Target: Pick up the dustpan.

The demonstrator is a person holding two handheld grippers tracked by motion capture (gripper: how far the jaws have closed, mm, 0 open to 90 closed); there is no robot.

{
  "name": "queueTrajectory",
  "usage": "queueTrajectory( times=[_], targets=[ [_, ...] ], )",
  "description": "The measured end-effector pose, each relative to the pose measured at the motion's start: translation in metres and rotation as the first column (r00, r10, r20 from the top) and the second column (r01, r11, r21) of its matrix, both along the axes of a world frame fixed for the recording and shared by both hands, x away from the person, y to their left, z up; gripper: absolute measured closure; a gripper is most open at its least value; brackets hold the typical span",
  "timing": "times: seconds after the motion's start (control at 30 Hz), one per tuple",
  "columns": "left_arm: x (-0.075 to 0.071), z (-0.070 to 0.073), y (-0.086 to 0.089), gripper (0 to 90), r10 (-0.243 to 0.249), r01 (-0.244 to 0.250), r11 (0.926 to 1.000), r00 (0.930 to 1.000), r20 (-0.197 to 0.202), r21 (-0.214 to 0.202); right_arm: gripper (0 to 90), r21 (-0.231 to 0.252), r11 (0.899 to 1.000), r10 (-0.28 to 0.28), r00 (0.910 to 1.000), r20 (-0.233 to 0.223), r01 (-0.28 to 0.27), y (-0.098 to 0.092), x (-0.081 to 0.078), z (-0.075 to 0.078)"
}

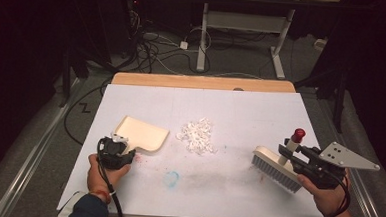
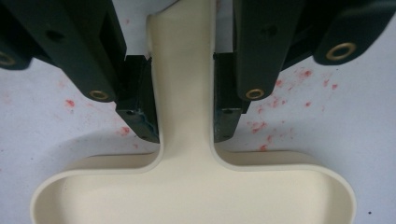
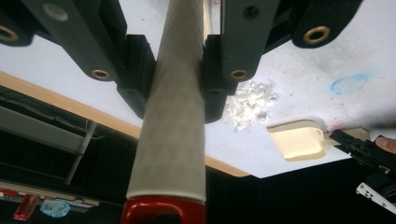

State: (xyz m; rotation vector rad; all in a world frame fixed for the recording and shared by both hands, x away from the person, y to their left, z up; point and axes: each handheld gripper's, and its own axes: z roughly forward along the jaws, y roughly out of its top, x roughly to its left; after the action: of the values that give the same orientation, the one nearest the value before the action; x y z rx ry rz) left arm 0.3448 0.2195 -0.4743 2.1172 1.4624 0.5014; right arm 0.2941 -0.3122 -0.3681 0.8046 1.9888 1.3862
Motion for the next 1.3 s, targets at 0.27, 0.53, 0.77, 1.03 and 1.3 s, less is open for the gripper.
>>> queueTrajectory(
  times=[0.27,0.53,0.77,1.03,1.3],
  targets=[
    [-0.008,0.011,0.0,63.4,-0.074,0.074,0.9964,0.9971,0.014,0.041,70.1,-0.002,1.0,-0.002,0.9999,0.011,0.002,0.0,-0.002,0.001],
    [-0.024,0.024,0.001,63.5,-0.159,0.16,0.9842,0.987,-0.022,0.074,70.1,0.008,1.0,-0.002,1.0,0.003,0.002,-0.001,0.001,-0.001],
    [-0.035,0.032,0.003,63.5,-0.231,0.236,0.9676,0.9708,-0.065,0.09,70.1,0.012,1.0,-0.01,0.9999,-0.004,0.01,-0.002,0.004,-0.001],
    [-0.04,0.036,-0.002,63.4,-0.295,0.304,0.9482,0.9504,-0.098,0.092,70.1,0.01,1.0,-0.015,0.9998,-0.009,0.015,-0.002,0.007,-0.001],
    [-0.046,0.034,-0.005,63.3,-0.316,0.325,0.9407,0.9436,-0.098,0.097,70.2,0.024,1.0,0.003,0.9999,-0.015,-0.002,0.0,0.013,-0.002]
  ],
)
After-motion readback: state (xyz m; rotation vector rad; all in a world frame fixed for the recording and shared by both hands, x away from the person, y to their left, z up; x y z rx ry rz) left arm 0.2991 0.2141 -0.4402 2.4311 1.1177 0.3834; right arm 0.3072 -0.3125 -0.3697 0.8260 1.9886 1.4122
